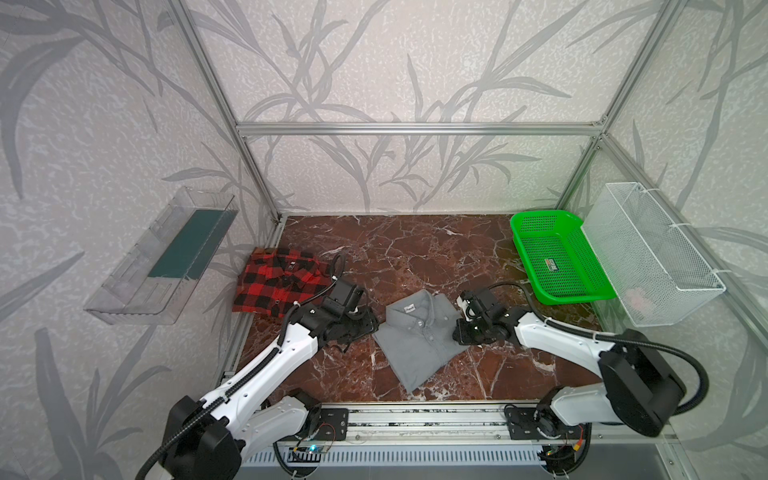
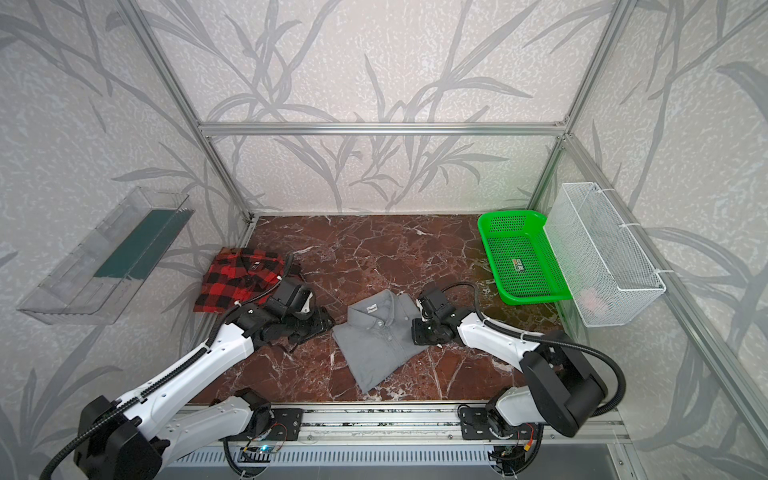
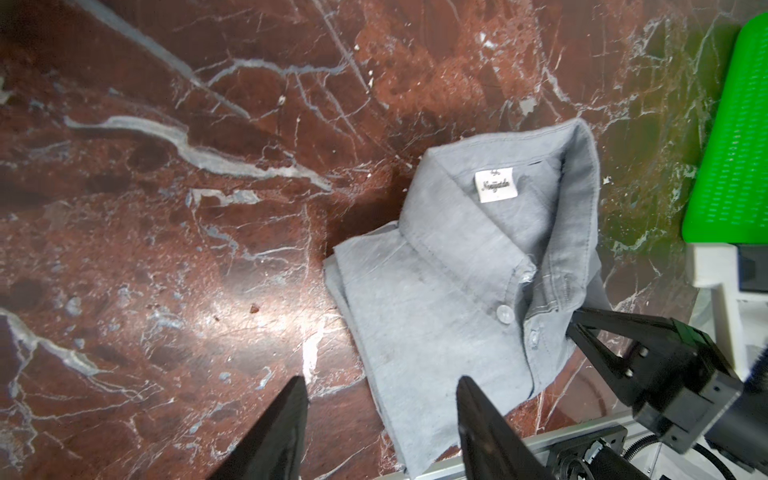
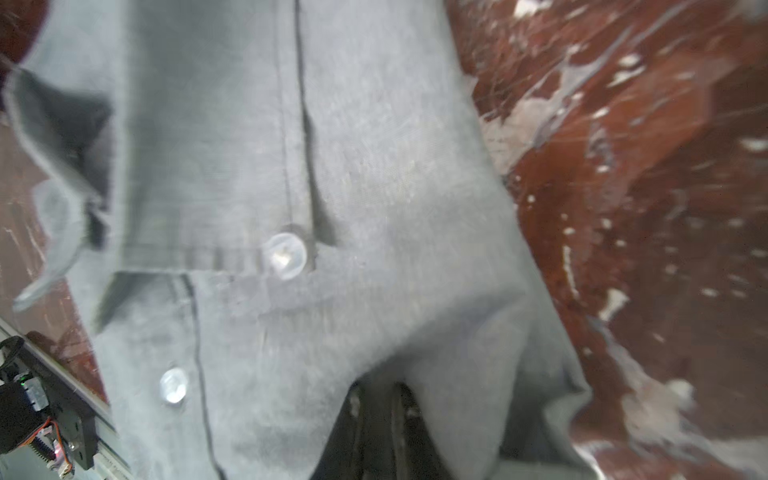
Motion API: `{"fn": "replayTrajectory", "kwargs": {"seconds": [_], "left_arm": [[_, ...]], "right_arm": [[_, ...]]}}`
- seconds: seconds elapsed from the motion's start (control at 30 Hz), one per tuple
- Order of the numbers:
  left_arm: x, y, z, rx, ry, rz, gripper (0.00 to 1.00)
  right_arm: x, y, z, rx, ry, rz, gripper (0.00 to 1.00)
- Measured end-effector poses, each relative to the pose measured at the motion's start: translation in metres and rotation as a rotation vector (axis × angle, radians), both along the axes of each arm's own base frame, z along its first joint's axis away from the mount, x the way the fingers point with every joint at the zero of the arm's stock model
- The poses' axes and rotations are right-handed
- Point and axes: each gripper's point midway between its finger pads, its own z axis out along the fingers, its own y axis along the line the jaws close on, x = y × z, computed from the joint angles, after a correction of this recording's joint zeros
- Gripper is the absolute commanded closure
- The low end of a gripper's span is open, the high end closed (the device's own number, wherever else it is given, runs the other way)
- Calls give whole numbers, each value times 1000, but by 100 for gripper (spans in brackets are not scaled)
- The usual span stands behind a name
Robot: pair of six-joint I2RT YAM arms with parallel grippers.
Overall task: Fold and stack the long sleeve shirts
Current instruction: 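Grasp the folded grey shirt's sides with both grippers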
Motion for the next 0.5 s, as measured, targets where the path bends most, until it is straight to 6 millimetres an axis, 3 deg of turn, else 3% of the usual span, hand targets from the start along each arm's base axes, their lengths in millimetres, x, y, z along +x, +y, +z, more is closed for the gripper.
{"fn": "replayTrajectory", "kwargs": {"seconds": [0.03, 0.17, 0.27, 0.33, 0.4, 0.5], "left_arm": [[-3, 1, -4, 3, 7, 2, 42], [-11, 4, -16, 5, 28, 5, 41], [-17, 6, -21, 1, 35, 1, 40], [-23, 6, -23, -8, 37, -10, 36], [-28, 6, -22, -17, 32, -25, 31], [-41, 4, -26, -26, 31, -58, 27]], "right_arm": [[-1, 5, -8, -6, 18, 15, 86], [5, 36, -5, 31, -6, 72, 85], [-4, 44, 0, 40, -5, 97, 72], [-9, 42, 13, 44, -19, 99, 55], [-7, 37, 36, 58, -72, 89, 44], [-1, 29, 72, 100, -177, 79, 37]]}}
